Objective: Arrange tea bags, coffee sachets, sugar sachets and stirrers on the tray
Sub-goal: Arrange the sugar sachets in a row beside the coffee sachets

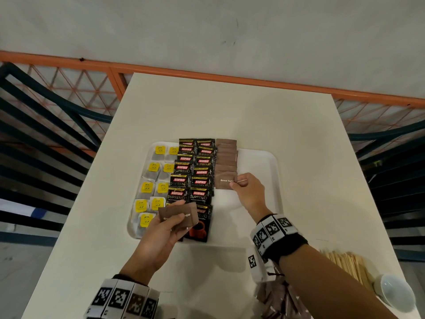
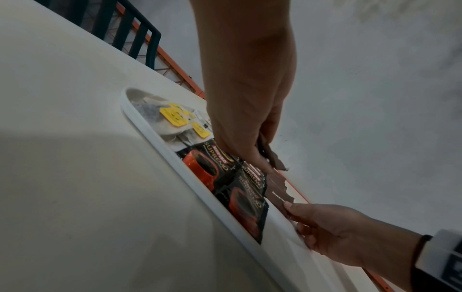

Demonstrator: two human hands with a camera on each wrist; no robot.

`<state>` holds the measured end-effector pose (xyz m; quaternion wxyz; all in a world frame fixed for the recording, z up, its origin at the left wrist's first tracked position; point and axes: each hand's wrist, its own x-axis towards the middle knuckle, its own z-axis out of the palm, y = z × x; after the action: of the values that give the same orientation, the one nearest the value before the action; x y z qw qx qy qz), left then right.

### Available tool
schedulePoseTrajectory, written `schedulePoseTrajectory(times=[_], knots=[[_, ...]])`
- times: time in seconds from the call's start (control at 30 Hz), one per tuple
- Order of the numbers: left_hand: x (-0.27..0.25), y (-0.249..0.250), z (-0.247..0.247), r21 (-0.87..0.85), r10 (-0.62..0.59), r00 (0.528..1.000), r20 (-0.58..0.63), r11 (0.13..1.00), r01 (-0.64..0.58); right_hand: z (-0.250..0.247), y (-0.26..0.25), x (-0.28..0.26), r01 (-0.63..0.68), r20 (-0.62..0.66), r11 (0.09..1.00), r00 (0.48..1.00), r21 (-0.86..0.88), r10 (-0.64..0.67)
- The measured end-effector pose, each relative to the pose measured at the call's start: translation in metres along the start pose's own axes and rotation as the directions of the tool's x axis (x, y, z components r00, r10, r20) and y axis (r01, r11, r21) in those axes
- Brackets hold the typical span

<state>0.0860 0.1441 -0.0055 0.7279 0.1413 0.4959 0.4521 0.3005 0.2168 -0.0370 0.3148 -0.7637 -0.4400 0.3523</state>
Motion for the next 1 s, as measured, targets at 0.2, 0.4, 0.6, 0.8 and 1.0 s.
schedulePoseTrajectory(times=[0.2,0.4,0.6,0.8,1.0], knots=[[-0.001,0.0,0.002,0.039,0.013,1.0,0.016,0.999,-0.014,0.003,-0.001,-0.004,0.03,-0.051,0.999,0.998,0.014,-0.029],[-0.002,0.001,0.006,0.07,0.026,1.0,0.001,0.997,-0.026,0.004,-0.021,-0.034,0.115,0.098,0.992,0.989,-0.047,-0.11],[-0.004,-0.001,0.008,0.115,0.054,0.999,-0.003,0.992,-0.053,0.007,-0.034,-0.087,0.094,0.55,0.983,0.818,0.155,-0.165],[-0.004,-0.004,0.004,0.1,0.049,0.998,-0.03,0.994,-0.046,0.013,-0.02,-0.092,0.012,0.502,0.969,0.854,0.248,-0.139],[-0.006,0.001,0.0,0.049,0.042,0.998,-0.05,0.998,-0.039,-0.005,-0.011,-0.064,-0.083,0.318,0.964,0.948,0.254,-0.003]])
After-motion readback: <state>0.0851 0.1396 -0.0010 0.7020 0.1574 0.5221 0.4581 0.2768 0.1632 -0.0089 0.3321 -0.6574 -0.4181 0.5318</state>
